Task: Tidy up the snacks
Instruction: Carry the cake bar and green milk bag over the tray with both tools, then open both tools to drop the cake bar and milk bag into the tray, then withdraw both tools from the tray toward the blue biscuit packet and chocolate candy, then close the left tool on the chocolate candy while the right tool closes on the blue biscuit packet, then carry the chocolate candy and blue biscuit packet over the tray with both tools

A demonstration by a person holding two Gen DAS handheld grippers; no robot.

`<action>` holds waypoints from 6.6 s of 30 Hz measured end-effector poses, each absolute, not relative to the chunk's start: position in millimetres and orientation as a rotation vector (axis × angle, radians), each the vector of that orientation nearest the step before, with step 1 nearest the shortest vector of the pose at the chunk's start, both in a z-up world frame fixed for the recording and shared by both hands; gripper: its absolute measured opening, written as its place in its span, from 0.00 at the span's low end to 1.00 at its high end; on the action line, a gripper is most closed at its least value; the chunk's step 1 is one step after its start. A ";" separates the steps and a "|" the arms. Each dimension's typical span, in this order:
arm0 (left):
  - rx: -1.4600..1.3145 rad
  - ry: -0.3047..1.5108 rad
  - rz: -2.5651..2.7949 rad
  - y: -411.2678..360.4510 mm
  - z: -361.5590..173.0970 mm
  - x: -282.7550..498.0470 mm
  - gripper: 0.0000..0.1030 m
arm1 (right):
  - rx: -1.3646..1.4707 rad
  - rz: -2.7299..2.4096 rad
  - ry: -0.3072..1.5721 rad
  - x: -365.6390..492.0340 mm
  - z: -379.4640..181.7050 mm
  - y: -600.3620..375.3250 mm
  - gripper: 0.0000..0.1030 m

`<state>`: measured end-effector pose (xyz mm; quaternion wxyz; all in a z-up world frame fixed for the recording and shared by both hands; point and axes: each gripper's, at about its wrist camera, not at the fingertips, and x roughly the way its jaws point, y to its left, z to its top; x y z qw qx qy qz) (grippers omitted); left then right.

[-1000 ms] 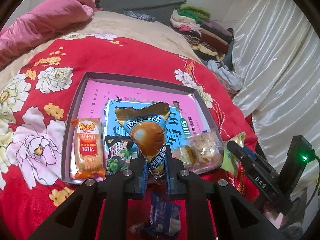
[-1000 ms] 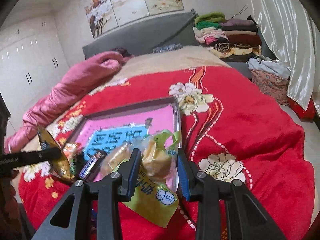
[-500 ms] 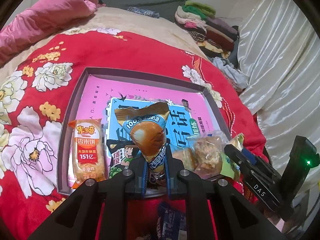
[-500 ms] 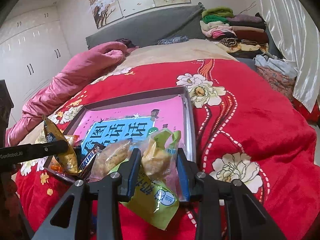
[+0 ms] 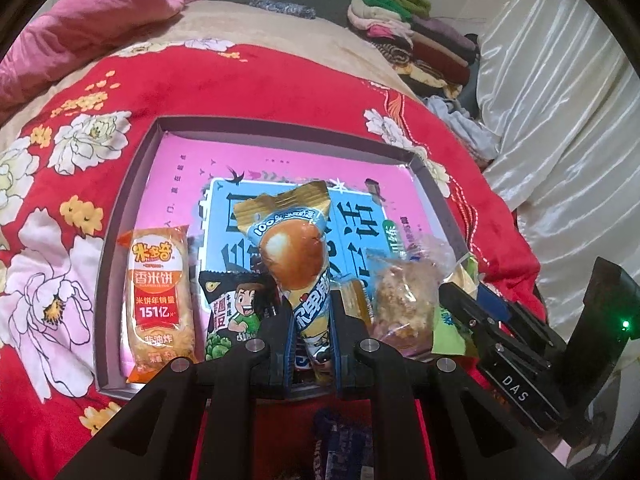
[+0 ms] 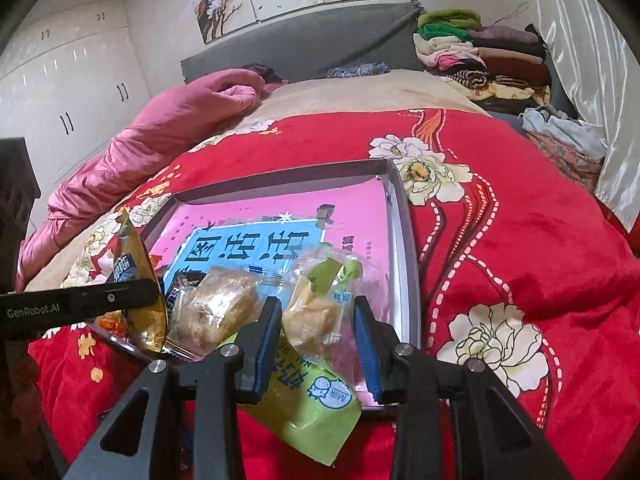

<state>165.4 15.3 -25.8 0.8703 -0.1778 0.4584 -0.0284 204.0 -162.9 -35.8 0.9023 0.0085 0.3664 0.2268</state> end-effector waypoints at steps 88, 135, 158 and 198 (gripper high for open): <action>-0.394 0.916 -0.077 35.6 -7.0 131.1 0.71 | 0.091 0.597 0.654 182.0 -2.8 -164.8 0.70; -0.138 1.072 -0.187 12.8 -54.6 42.6 0.72 | -0.149 0.879 0.857 116.2 -32.4 -113.8 0.80; -0.063 1.032 -0.300 -11.9 -76.3 60.2 0.37 | -0.204 0.972 1.012 138.0 -71.1 -83.4 0.80; -0.209 0.848 -0.123 18.1 4.6 109.2 0.35 | 0.033 0.755 0.616 158.0 6.6 -150.3 0.58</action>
